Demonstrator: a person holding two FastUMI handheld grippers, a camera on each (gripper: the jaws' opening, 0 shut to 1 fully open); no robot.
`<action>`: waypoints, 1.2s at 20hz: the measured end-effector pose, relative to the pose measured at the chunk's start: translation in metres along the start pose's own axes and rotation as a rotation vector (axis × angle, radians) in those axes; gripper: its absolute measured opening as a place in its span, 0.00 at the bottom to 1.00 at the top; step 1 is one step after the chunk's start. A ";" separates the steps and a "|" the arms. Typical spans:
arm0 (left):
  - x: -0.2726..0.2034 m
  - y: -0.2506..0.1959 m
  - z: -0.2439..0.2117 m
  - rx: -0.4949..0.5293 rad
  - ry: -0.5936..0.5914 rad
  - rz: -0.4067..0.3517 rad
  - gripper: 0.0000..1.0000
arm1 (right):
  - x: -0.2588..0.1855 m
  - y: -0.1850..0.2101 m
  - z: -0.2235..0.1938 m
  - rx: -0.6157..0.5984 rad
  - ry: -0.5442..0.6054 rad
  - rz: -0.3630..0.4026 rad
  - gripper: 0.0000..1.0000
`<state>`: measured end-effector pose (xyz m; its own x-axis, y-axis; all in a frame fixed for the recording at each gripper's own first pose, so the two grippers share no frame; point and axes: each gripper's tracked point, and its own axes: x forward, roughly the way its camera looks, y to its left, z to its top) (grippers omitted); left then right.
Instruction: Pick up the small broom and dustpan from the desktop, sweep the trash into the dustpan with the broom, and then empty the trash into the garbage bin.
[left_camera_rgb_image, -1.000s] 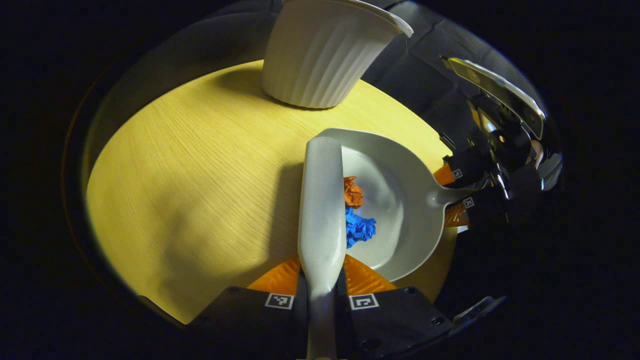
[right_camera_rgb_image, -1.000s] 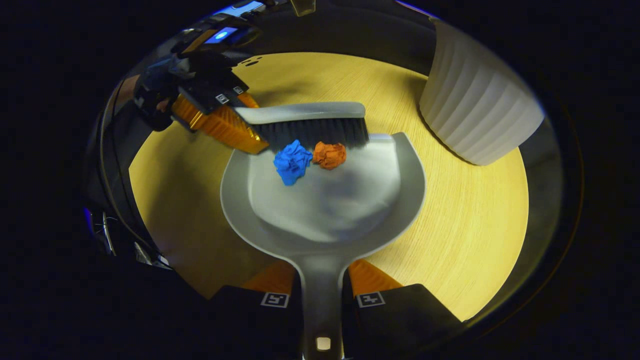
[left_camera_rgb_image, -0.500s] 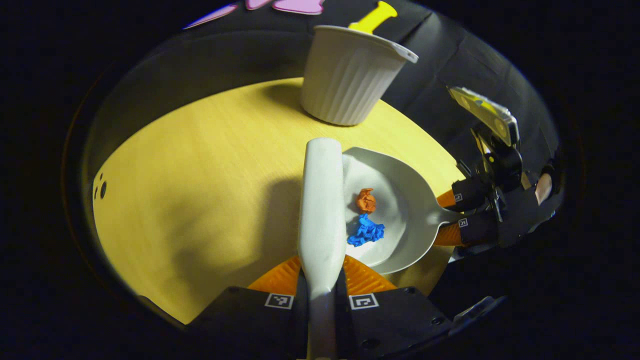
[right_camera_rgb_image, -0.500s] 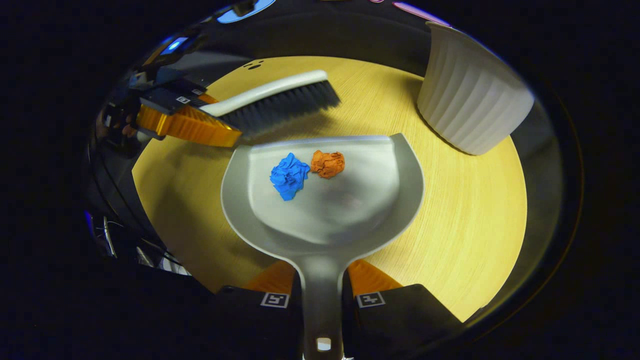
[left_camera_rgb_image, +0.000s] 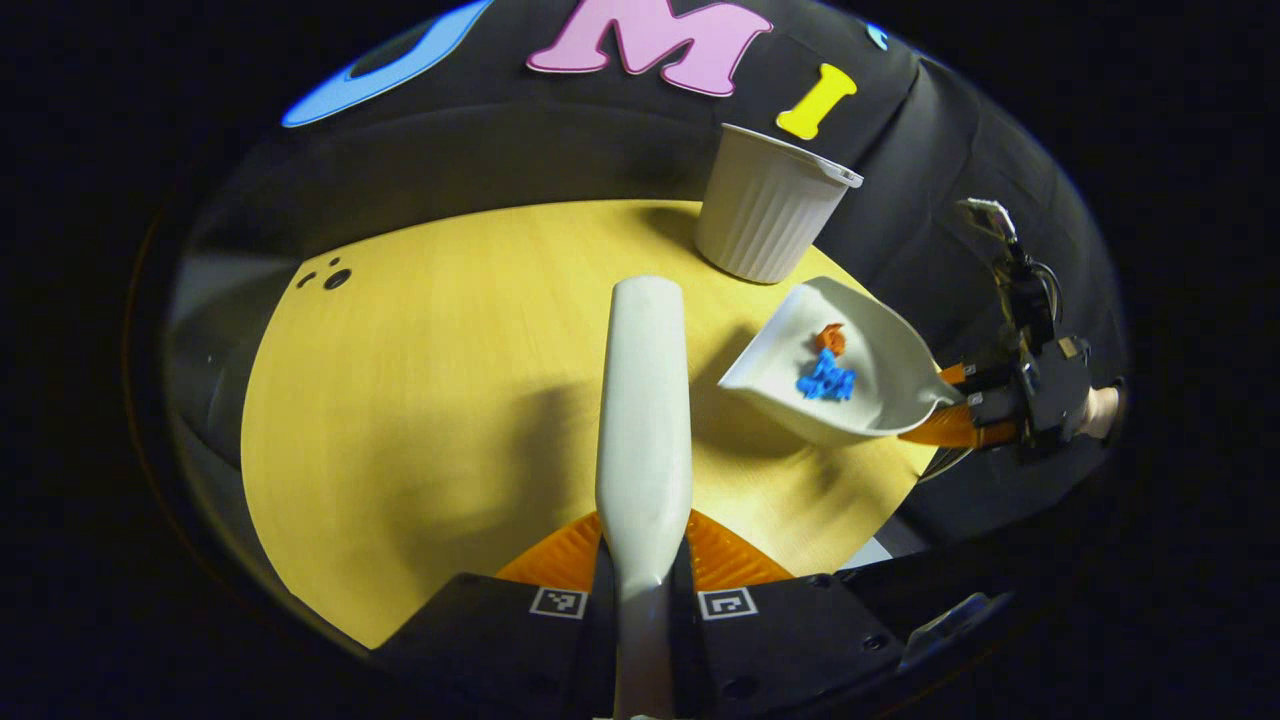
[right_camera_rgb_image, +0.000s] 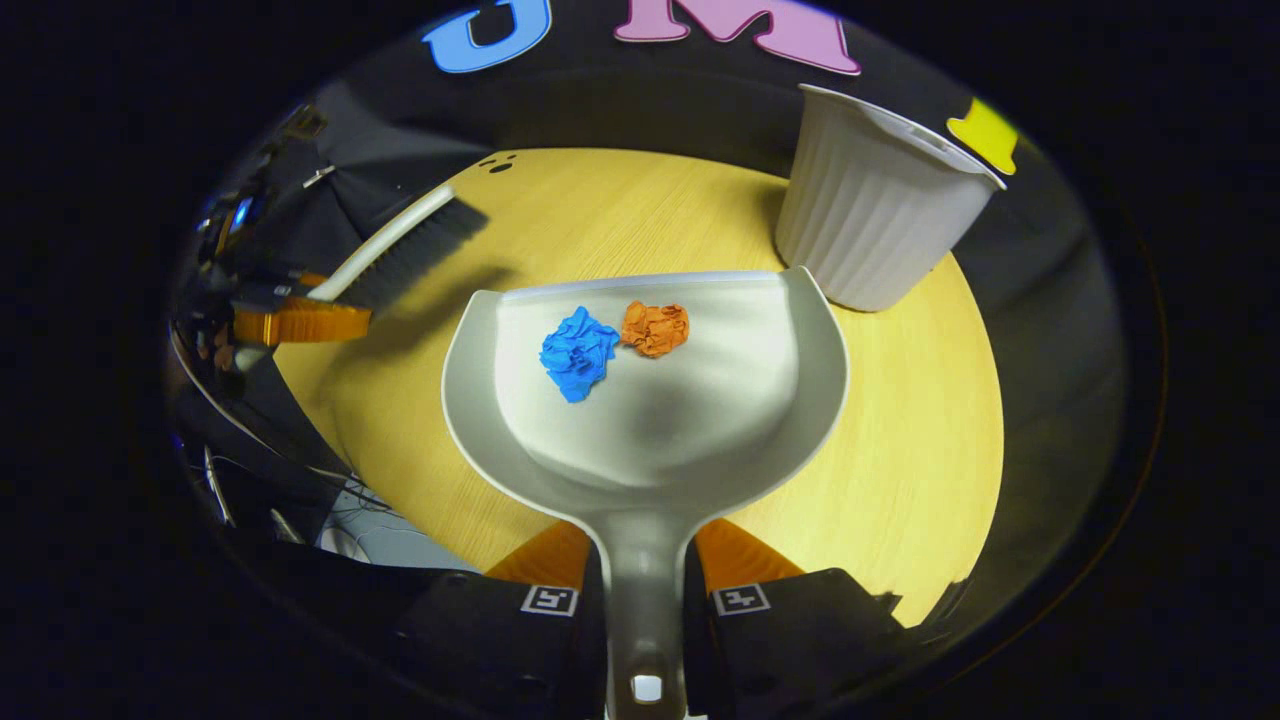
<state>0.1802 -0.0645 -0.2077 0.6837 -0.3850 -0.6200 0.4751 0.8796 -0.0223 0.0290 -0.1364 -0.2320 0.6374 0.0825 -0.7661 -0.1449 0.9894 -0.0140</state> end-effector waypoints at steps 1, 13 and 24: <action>0.001 0.005 -0.007 -0.012 -0.003 0.001 0.26 | -0.012 -0.006 0.002 0.021 -0.007 -0.001 0.34; 0.012 0.026 -0.043 -0.073 -0.023 0.051 0.26 | -0.139 -0.093 0.089 0.180 -0.188 -0.114 0.34; -0.009 0.053 -0.047 -0.151 -0.068 0.105 0.26 | -0.128 -0.157 0.185 0.222 -0.261 -0.198 0.34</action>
<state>0.1729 -0.0015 -0.2398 0.7631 -0.3028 -0.5709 0.3144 0.9458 -0.0813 0.1103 -0.2802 -0.0128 0.8116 -0.1134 -0.5732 0.1491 0.9887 0.0156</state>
